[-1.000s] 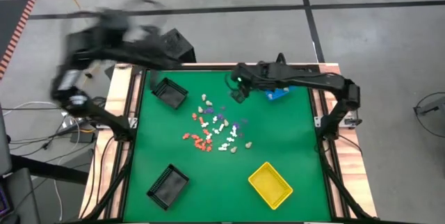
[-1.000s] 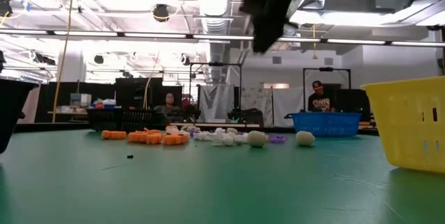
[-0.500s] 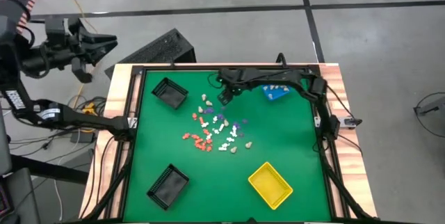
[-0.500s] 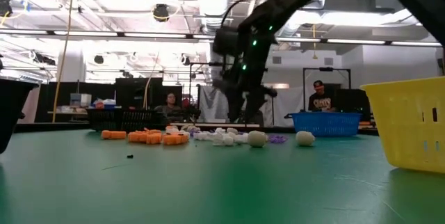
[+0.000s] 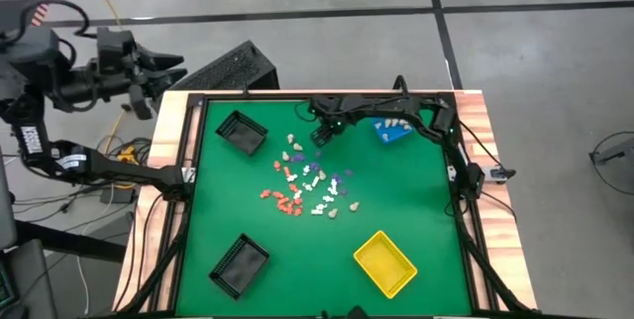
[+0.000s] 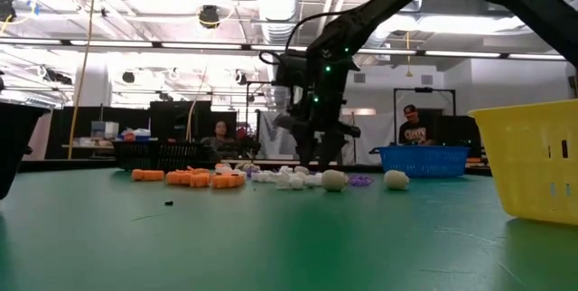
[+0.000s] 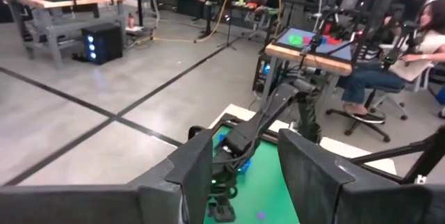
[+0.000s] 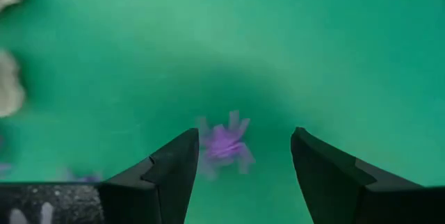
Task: Sort Halloween decoration
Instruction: Put the purple spider toy into the top black basket
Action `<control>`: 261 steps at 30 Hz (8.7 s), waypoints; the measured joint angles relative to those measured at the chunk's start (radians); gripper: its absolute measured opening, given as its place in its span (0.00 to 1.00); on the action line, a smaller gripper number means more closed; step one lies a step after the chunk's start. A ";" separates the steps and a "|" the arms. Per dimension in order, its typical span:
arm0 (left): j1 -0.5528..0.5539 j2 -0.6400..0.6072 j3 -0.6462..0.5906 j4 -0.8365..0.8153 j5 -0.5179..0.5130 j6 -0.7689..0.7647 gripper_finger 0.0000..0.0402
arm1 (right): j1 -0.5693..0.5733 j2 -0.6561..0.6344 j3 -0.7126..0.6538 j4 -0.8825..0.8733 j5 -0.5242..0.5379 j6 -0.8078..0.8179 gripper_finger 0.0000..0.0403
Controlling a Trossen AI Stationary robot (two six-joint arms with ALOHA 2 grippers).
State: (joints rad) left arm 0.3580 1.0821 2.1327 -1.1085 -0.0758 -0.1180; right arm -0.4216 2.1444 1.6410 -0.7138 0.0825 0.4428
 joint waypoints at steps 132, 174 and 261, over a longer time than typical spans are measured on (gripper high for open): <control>0.000 -0.089 -0.013 -0.103 -0.217 -0.037 0.38 | 0.059 -0.038 0.595 -0.632 -0.213 -0.501 0.41; 0.000 -0.088 -0.013 -0.140 -0.201 -0.052 0.38 | 0.168 -0.138 -0.456 0.694 -0.034 -0.185 0.40; 0.000 -0.088 -0.013 -0.191 -0.197 -0.022 0.38 | 0.099 0.200 0.714 -0.229 -0.241 -0.462 0.54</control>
State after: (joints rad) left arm 0.3578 0.9936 2.1201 -1.2990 -0.2728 -0.1401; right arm -0.3222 2.3441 2.3550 -0.9426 -0.1589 -0.0192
